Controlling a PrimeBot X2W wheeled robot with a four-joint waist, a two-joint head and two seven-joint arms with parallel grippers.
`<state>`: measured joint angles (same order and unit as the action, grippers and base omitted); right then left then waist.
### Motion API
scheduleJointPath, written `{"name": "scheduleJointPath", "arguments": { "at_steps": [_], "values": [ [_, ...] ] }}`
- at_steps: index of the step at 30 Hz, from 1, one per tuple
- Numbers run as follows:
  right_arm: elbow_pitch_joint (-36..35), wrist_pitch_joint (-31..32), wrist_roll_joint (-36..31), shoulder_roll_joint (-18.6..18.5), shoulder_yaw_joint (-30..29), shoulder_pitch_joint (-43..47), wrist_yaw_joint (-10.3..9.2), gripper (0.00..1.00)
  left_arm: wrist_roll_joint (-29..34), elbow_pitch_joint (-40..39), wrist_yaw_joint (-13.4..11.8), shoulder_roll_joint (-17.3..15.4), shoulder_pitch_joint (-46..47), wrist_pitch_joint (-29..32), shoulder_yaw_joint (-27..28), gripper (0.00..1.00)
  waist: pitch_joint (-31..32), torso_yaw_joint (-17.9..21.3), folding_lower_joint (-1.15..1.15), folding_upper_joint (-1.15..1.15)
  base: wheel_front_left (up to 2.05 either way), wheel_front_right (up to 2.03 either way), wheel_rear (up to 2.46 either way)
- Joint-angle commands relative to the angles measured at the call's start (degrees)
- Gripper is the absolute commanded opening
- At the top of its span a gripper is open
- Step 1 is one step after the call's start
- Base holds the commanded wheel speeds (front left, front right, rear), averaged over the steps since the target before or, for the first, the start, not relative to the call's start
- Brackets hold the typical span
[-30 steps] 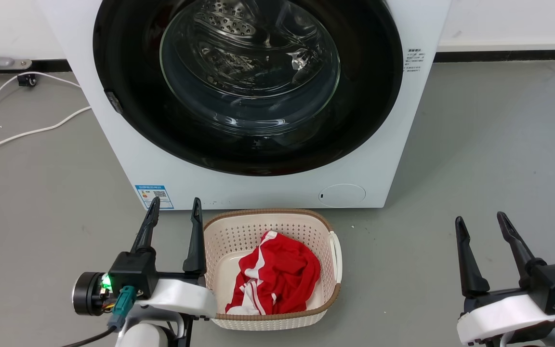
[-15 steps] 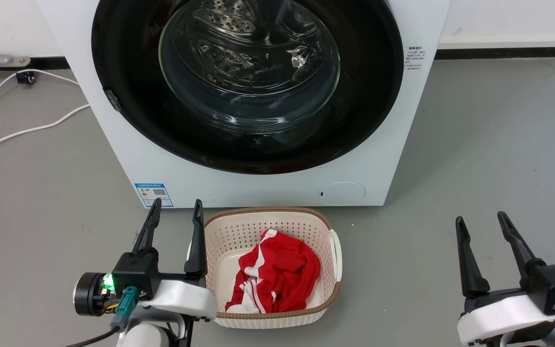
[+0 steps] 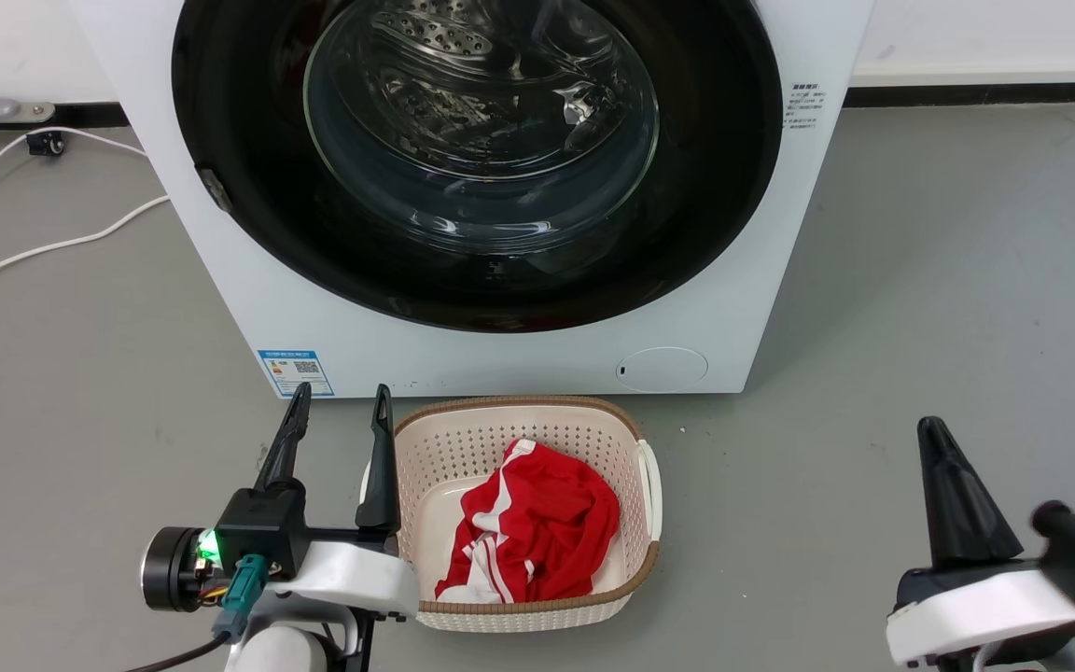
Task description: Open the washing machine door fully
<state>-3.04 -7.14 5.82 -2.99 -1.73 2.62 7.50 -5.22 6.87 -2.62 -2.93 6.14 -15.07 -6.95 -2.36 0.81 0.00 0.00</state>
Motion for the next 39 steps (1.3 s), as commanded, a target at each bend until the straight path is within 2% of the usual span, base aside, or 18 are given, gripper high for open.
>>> {"name": "scheduleJointPath", "arguments": {
  "at_steps": [1, 4, 7, 9, 12, 15, 18, 21, 27, 34, 39],
  "values": [
    [0.17, -0.55, 2.1, 0.21, -0.06, -0.37, -0.02, 0.0, -0.04, -0.24, -0.35, 0.06, 0.41, -0.16, 0.1, 1.0, -0.01, 0.0, 0.0, 0.0, 0.0, 0.0, 0.0],
    [0.89, -1.18, 13.26, 0.2, -0.54, -1.33, -0.02, 0.0, -0.29, -0.47, -0.42, 0.07, 0.34, -0.16, 0.13, 1.0, -0.16, 0.07, 0.0, 0.0, 0.0, 0.0, 0.0],
    [2.0, -1.9, 30.83, 0.21, -0.32, -2.49, -0.02, 0.0, -0.49, -0.65, -0.61, 0.04, 0.3, -0.16, 0.09, 1.0, -0.35, 0.12, 0.0, 0.0, 0.0, 0.0, 0.0],
    [2.41, -1.52, 45.18, 0.2, 0.06, -3.7, -0.02, 0.0, -0.57, -0.82, -0.65, 0.05, 0.33, -0.16, 0.03, 1.0, -0.55, 0.14, 0.0, 0.0, 0.0, 0.0, 0.0],
    [2.28, 0.81, 59.97, 0.15, -0.52, -5.83, -0.02, 0.0, -0.8, -1.21, -0.95, 0.06, 0.43, -0.16, 0.1, 1.0, -1.04, 0.29, 0.0, 0.0, 0.0, 0.0, 0.0],
    [3.45, 3.75, 71.57, 0.14, -2.98, -8.9, -0.01, 0.0, -0.94, -1.65, -1.12, 0.06, 0.79, -0.16, -0.06, 1.0, -1.82, 0.37, 0.0, 0.0, 0.0, 0.0, 0.0],
    [6.45, 7.12, 79.02, -0.14, -6.1, -12.83, -0.01, 0.0, -0.85, -2.2, -1.38, 0.06, 1.41, -0.16, -0.24, 1.0, -3.02, 0.28, 0.0, 0.0, 0.0, 0.0, 0.0],
    [9.12, 9.97, 84.66, -1.02, -8.56, -17.93, -0.01, 0.0, -0.69, -2.75, -1.48, 0.06, 2.22, -0.16, -0.59, 1.0, -4.66, -0.05, 0.0, 0.0, 0.0, 0.0, 0.0],
    [17.02, 13.32, 88.37, -5.15, -10.18, -28.43, -0.01, 0.0, -0.52, -4.8, -1.97, 0.05, 4.24, -0.16, -1.3, 1.0, -8.77, -0.93, 0.0, 0.0, 0.0, 0.0, 0.0],
    [28.22, 18.4, 90.51, -11.74, -9.32, -43.97, -0.01, 0.0, -0.32, -7.69, -2.98, 0.05, 7.51, -0.15, -2.97, 1.0, -14.12, -2.2, 0.0, 0.0, 0.0, 0.0, 0.0],
    [35.5, 21.9, 88.63, -16.6, -6.1, -55.56, -0.01, 0.0, 0.09, -9.18, -3.53, 0.06, 9.86, -0.15, -3.77, 1.0, -17.59, -2.88, 0.0, 0.0, 0.0, 0.0, 0.0]
  ]
}}
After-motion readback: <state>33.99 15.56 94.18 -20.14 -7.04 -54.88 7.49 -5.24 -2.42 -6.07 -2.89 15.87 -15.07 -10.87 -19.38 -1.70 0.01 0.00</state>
